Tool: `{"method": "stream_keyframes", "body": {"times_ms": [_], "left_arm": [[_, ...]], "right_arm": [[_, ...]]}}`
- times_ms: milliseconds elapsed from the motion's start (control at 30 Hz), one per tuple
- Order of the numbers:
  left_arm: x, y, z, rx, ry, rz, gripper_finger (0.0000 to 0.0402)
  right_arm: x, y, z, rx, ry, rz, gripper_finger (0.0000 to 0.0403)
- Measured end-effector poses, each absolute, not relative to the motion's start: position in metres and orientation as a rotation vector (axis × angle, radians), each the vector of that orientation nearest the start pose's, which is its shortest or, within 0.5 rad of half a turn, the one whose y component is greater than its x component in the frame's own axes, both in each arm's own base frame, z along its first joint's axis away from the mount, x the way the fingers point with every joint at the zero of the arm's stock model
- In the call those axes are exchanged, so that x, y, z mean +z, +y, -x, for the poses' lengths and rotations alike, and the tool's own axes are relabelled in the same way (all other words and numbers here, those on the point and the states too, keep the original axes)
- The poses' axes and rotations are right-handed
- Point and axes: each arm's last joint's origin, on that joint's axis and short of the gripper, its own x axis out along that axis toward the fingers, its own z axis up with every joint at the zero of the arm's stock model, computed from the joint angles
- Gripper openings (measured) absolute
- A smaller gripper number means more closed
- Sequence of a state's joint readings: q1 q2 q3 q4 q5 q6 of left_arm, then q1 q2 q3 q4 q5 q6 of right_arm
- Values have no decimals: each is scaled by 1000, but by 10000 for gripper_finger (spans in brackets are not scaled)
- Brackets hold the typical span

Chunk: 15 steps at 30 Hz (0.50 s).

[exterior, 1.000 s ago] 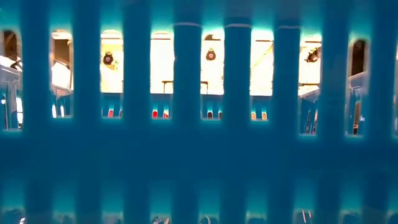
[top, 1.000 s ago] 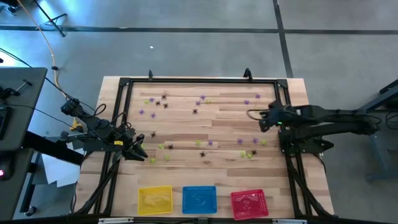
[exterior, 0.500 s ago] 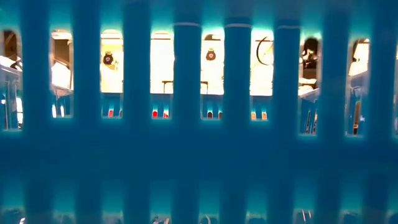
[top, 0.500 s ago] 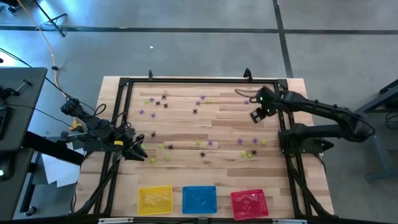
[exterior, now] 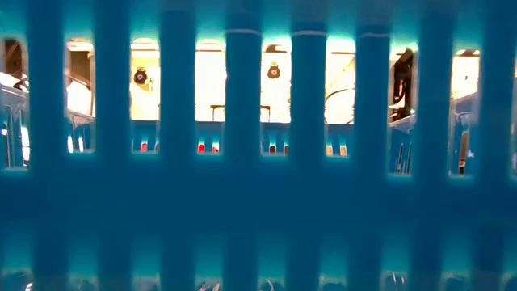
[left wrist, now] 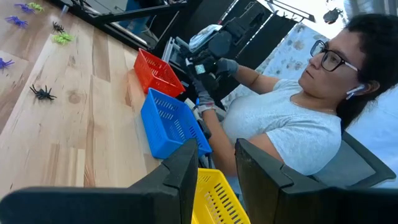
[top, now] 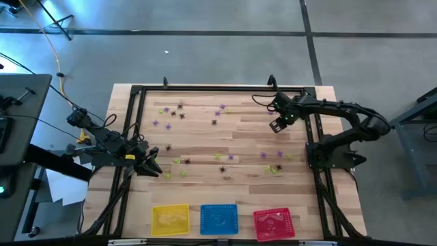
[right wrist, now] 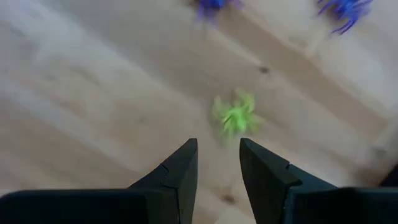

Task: Sort Halloween decoration
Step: Put the green spider toy into the red bin

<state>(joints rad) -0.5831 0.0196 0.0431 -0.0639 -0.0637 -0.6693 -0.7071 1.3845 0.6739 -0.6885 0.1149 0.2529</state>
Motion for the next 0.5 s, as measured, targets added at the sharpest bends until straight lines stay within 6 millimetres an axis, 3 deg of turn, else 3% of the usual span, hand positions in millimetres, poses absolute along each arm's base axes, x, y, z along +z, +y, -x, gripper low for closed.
{"method": "stream_keyframes", "body": {"times_ms": [167, 500], "left_arm": [[171, -51, -81, -486, 210, 641, 94], [171, -51, -81, -486, 210, 641, 94]], "right_arm": [[148, -146, -163, -902, 1298, -544, 114], [133, -151, -169, -865, 1341, -554, 114]]}}
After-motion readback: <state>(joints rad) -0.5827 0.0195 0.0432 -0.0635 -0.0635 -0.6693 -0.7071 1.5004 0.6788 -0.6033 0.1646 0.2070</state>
